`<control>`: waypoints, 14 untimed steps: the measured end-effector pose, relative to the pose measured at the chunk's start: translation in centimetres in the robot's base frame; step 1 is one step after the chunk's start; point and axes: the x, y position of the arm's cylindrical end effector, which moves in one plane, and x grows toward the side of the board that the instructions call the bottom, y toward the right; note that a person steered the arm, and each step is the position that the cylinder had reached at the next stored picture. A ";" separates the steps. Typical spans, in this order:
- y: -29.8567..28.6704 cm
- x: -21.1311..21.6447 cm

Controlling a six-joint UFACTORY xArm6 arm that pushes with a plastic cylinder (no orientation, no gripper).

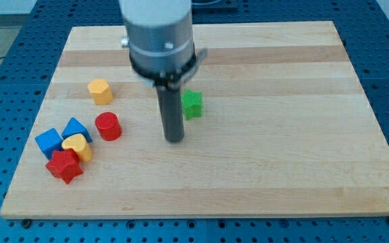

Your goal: Move the blue blocks towards the top left of the green circle

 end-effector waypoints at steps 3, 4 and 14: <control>-2.6 9.9; -13.2 9.8; -10.7 -10.6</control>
